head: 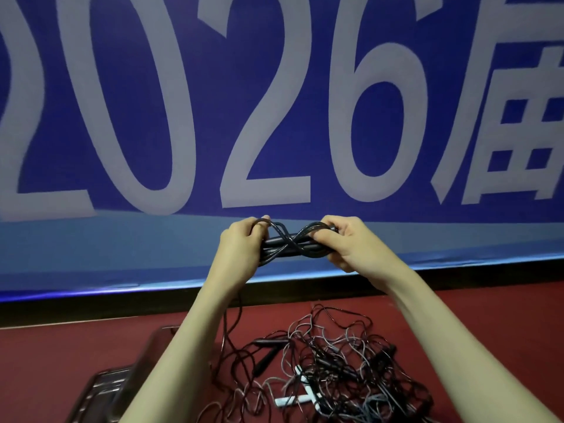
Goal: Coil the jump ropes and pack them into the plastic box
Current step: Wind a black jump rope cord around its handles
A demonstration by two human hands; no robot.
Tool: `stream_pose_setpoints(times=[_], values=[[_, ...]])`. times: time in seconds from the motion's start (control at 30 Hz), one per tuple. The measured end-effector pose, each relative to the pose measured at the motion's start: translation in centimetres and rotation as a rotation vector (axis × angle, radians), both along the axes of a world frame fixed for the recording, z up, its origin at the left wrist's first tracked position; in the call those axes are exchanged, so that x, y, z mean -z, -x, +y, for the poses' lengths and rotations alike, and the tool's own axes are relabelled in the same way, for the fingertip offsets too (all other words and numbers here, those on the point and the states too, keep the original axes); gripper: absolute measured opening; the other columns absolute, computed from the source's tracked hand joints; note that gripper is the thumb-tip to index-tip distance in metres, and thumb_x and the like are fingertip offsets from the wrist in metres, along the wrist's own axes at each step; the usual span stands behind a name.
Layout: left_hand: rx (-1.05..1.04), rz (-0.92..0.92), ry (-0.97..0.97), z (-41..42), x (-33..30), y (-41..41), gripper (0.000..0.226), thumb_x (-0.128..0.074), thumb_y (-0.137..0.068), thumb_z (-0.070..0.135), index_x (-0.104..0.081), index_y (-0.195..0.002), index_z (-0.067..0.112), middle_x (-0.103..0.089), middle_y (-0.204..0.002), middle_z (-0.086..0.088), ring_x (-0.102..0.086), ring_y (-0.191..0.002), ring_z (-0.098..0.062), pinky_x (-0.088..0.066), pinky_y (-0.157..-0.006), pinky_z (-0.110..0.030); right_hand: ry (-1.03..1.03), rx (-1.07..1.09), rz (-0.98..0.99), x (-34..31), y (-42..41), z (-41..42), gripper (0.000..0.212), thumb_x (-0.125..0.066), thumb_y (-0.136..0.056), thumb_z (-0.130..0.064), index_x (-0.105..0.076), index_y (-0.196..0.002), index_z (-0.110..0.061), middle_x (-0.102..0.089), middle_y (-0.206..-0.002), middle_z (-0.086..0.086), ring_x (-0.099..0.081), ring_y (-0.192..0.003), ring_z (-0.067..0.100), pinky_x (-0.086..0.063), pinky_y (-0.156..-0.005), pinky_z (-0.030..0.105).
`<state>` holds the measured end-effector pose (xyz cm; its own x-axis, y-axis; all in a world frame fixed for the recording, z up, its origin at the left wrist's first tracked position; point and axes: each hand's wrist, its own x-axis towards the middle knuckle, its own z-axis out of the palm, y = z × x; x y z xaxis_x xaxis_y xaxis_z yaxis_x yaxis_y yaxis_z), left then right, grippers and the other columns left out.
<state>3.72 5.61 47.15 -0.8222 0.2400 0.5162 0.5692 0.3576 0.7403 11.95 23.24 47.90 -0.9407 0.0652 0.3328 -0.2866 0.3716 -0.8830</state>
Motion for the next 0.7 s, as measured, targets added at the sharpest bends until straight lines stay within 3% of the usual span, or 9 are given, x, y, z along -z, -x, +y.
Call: stream_pose_setpoints(times=[0.17, 0.3, 0.37, 0.47, 0.6, 0.7], values=[[0.159, -0.044, 0.085, -1.3, -0.6, 0.3, 0.04, -0.041, -0.102, 0.032, -0.044, -0.069, 0.011, -0.052, -0.058, -0.008, -0.046, -0.043, -0.013, -0.038, -0.043, -0.02, 0.016, -0.154, -0.129, -0.4, 0.2, 1.0, 0.016, -0.054, -0.097, -0.015, -0.049, -0.083, -0.012, -0.038, -0.062, 0.001, -0.026, -0.044, 0.008, -0.018, -0.042, 0.019], [0.226, -0.077, 0.153, -2.2, -0.5, 1.1, 0.037, -0.04, -0.103, 0.032, -0.052, -0.073, 0.013, -0.063, -0.063, 0.008, -0.054, -0.057, -0.005, -0.041, -0.057, -0.015, 0.08, -0.248, -0.231, 0.0, 0.6, 1.3, 0.02, -0.052, -0.098, -0.012, -0.045, -0.079, -0.013, -0.028, -0.059, -0.004, -0.019, -0.046, 0.008, -0.012, -0.043, 0.021], [0.264, -0.062, 0.15, -2.3, -0.4, 1.5, 0.038, -0.04, -0.103, 0.031, -0.049, -0.071, 0.013, -0.054, -0.059, 0.012, -0.048, -0.057, -0.005, -0.04, -0.062, -0.015, 0.099, -0.307, -0.28, 0.3, 0.7, 1.4, 0.019, -0.051, -0.099, -0.013, -0.045, -0.081, -0.014, -0.027, -0.062, -0.002, -0.018, -0.049, 0.009, -0.012, -0.045, 0.022], [0.347, -0.122, 0.09, -2.3, -0.4, 1.4, 0.035, -0.043, -0.102, 0.031, -0.045, -0.069, 0.017, -0.037, -0.056, 0.013, -0.031, -0.051, -0.006, -0.03, -0.049, -0.015, 0.06, -0.363, -0.326, 0.5, 0.6, 1.8, 0.02, -0.053, -0.099, -0.015, -0.046, -0.081, -0.016, -0.031, -0.063, -0.003, -0.022, -0.052, 0.01, -0.016, -0.047, 0.022], [0.468, -0.244, -0.002, -2.3, -0.4, 1.2, 0.033, -0.049, -0.099, 0.029, -0.045, -0.069, 0.019, -0.032, -0.059, 0.008, -0.025, -0.051, -0.007, -0.025, -0.047, -0.018, 0.114, -0.485, -0.34, 0.0, -0.1, 2.6, 0.015, -0.056, -0.091, -0.021, -0.045, -0.084, -0.014, -0.036, -0.062, -0.004, -0.025, -0.054, 0.011, -0.017, -0.051, 0.024], [0.576, -0.302, -0.027, -2.8, -0.2, 1.4, 0.025, -0.059, -0.083, 0.036, -0.044, -0.071, 0.021, -0.033, -0.06, 0.008, -0.022, -0.052, -0.009, -0.023, -0.047, -0.018, 0.159, -0.518, -0.325, -0.2, -0.4, 3.3, 0.013, -0.056, -0.09, -0.02, -0.046, -0.09, -0.012, -0.035, -0.061, -0.004, -0.026, -0.055, 0.012, -0.018, -0.052, 0.024]])
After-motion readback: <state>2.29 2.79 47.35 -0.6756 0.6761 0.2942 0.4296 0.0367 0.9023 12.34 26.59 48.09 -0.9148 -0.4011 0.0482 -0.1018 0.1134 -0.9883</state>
